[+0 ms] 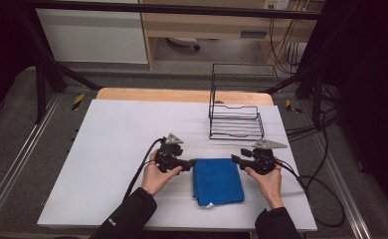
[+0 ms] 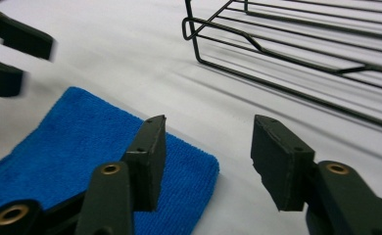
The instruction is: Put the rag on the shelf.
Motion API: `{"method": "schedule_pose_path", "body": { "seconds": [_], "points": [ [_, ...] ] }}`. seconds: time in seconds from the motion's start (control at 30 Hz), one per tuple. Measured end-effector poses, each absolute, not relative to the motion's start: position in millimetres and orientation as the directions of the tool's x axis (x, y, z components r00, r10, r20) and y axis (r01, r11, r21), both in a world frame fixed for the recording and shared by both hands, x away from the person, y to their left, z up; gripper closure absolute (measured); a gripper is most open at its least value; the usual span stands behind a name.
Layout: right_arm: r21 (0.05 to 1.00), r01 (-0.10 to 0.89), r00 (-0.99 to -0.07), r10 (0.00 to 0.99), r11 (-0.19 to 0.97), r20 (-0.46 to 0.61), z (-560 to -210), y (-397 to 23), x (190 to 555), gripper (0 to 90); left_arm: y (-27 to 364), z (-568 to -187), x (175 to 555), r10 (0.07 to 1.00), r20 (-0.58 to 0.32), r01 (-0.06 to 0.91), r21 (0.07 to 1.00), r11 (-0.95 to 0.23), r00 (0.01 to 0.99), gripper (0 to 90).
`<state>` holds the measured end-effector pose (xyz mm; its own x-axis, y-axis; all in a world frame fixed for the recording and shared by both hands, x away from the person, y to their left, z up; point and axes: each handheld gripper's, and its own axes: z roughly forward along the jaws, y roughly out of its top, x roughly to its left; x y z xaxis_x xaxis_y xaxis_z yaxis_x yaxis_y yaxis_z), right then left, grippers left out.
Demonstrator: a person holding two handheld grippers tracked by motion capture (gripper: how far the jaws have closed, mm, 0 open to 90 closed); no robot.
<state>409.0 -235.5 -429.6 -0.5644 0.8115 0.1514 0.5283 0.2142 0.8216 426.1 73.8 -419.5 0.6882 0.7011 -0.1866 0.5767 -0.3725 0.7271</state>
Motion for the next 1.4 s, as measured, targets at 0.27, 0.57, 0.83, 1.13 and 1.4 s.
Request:
{"method": "schedule_pose_path", "body": {
  "seconds": [0.27, 0.57, 0.83, 1.13, 1.4],
  "points": [
    [0.812, 0.551, -0.561, 0.805, 0.191, 0.191, -435.4, -241.1, 409.8, 43.6, 54.2, -438.2, 438.7, 0.696, -0.176, 0.605, 0.666, -0.437, 0.697, 58.2],
    [0.739, 0.622, -0.569, 0.797, 0.258, 0.201, -446.0, -232.0, 424.1, 52.1, 52.9, -445.0, 435.1, 0.683, -0.229, 0.634, 0.644, -0.428, 0.694, 71.9],
    [0.705, 0.653, -0.57, 0.792, 0.275, 0.219, -450.1, -229.7, 426.0, 68.2, 51.6, -445.3, 432.3, 0.672, -0.259, 0.649, 0.629, -0.428, 0.694, 81.1],
    [0.667, 0.702, -0.545, 0.792, 0.249, 0.277, -451.0, -227.2, 424.6, 85.6, 49.5, -444.6, 429.6, 0.679, -0.244, 0.641, 0.64, -0.424, 0.693, 84.8],
    [0.718, 0.666, -0.549, 0.785, 0.203, 0.288, -435.4, -234.4, 415.1, 86.5, 56.7, -435.2, 422.9, 0.667, -0.267, 0.613, 0.705, -0.356, 0.695, 85.5]
  ]
}}
